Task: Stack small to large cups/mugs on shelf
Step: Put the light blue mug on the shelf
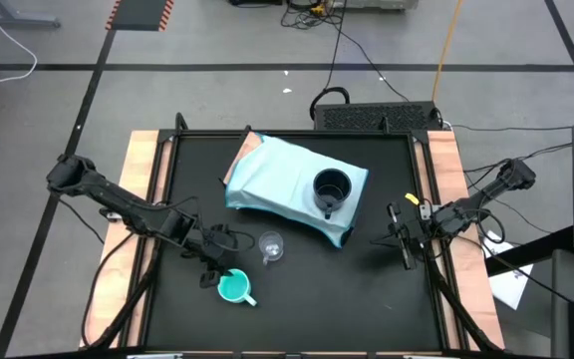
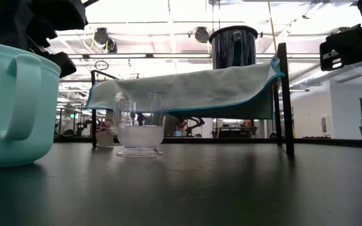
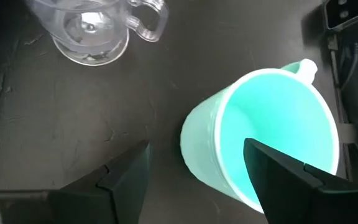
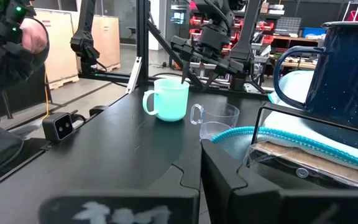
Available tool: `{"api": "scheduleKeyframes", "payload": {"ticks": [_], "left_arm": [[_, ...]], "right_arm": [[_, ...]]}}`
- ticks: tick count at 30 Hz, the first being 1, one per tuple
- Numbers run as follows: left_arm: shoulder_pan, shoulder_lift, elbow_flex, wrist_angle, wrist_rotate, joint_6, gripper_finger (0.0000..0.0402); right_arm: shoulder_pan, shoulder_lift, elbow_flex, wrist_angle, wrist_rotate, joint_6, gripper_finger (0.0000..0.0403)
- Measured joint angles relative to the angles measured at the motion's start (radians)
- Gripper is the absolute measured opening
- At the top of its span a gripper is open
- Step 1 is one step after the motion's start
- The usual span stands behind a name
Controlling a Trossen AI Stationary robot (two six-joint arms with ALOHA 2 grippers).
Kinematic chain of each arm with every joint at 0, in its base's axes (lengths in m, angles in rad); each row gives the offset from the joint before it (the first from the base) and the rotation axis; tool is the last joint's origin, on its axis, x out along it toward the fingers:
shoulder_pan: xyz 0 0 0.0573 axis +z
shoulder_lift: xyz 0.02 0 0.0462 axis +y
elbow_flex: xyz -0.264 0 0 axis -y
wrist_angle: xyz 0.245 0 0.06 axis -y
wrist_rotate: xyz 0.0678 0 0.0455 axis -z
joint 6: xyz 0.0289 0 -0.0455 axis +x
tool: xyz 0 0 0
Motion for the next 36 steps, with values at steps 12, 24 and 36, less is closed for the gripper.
{"api": "scheduleKeyframes", "payload": {"ticks": [12,24,36], "left_arm": [[0.000,0.000,0.000,0.000,0.010,0.029,0.0257],[-0.013,0.000,0.000,-0.001,-0.012,0.124,0.0257],[-0.013,0.000,0.000,0.001,-0.009,0.093,0.0257]], "right_arm": [[0.000,0.000,0.000,0.000,0.000,0.002,0.0000],[0.000,0.000,0.000,-0.016,0.000,0.013,0.0000],[0.000,0.000,0.000,-0.023,0.000,0.014,0.0000]]}}
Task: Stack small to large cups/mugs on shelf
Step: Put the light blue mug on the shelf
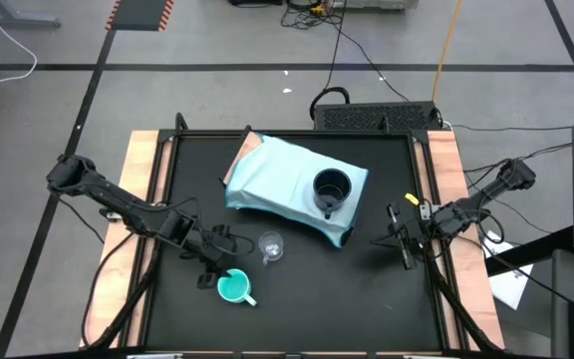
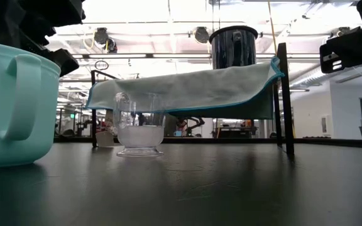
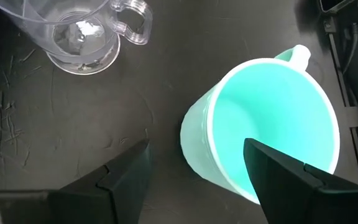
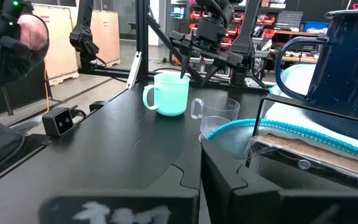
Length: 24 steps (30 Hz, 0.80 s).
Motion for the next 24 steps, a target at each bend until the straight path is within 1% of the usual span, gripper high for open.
{"api": "scheduleKeyframes", "payload": {"ticks": [6,12,19,24], "left_arm": [[-0.016,0.000,0.000,0.009,0.000,-0.024,0.0257],[-0.047,0.000,0.000,0.030,-0.056,-0.086,0.0257],[-0.075,0.001,0.000,0.039,-0.107,-0.119,0.0257],[-0.081,0.059,-0.002,0.041,-0.124,-0.131,0.0257]], "right_arm": [[0.000,0.000,0.000,0.000,0.000,0.000,0.0000],[0.000,0.000,0.000,-0.001,0.000,0.005,0.0000],[0.000,0.000,0.000,-0.009,0.000,0.008,0.0000],[0.000,0.000,0.000,-0.008,0.000,0.008,0.0000]]}}
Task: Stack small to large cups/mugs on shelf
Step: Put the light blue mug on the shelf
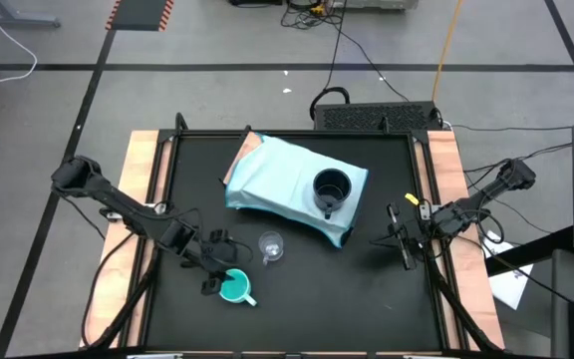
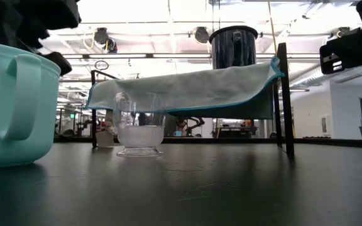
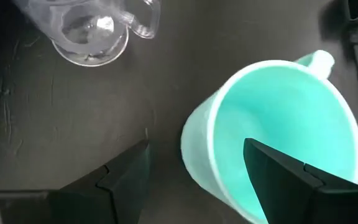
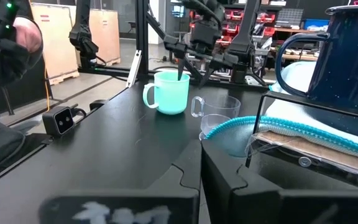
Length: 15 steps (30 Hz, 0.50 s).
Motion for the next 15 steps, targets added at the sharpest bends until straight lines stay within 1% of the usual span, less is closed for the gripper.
{"api": "scheduleKeyframes", "payload": {"ticks": [5,15], "left_arm": [[-0.001,0.057,0.000,0.025,0.002,0.003,0.0257],[-0.001,0.064,0.000,0.041,0.018,0.017,0.0257]], "right_arm": [[0.000,0.000,0.000,0.000,0.000,0.000,0.0000],[0.000,0.000,0.000,0.000,0.000,0.016,0.0000]]}}
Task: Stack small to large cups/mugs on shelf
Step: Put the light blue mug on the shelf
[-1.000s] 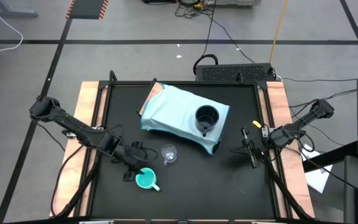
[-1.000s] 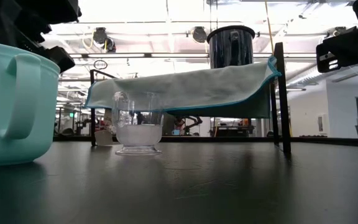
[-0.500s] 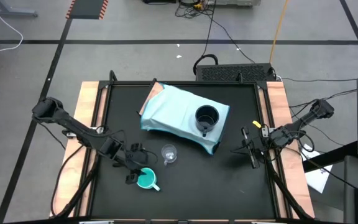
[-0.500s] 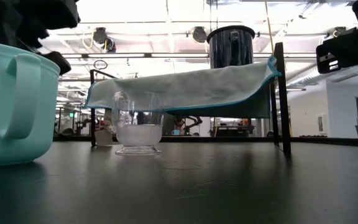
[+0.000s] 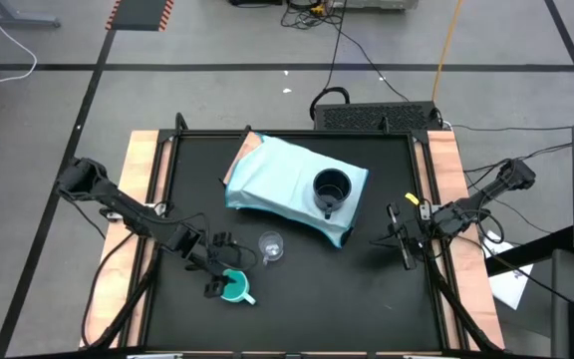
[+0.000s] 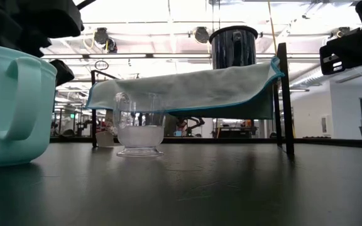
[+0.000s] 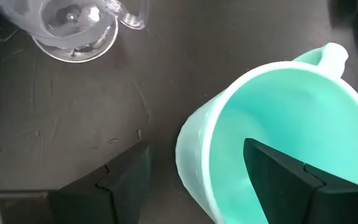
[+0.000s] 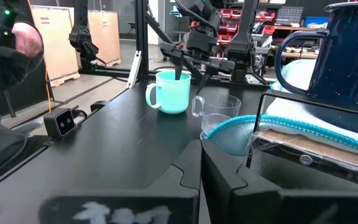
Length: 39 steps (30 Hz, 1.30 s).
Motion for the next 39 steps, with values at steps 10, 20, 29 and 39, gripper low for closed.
{"api": "scheduleKeyframes", "payload": {"ticks": [10,20,29,39], "left_arm": [[0.024,-0.025,0.001,-0.003,0.047,0.072,0.0144],[0.035,-0.027,0.001,-0.001,0.112,0.230,0.0013],[0.035,-0.027,0.009,-0.012,0.132,0.335,0.0009],[0.035,-0.027,0.208,-0.244,0.128,0.420,0.0007]], "right_arm": [[0.000,0.000,0.000,0.000,0.000,-0.001,0.0000],[0.000,0.000,0.000,-0.002,0.000,-0.001,0.0000],[0.000,0.000,0.000,-0.007,0.000,-0.002,0.0000],[0.000,0.000,0.000,-0.008,0.000,-0.003,0.0000]]}}
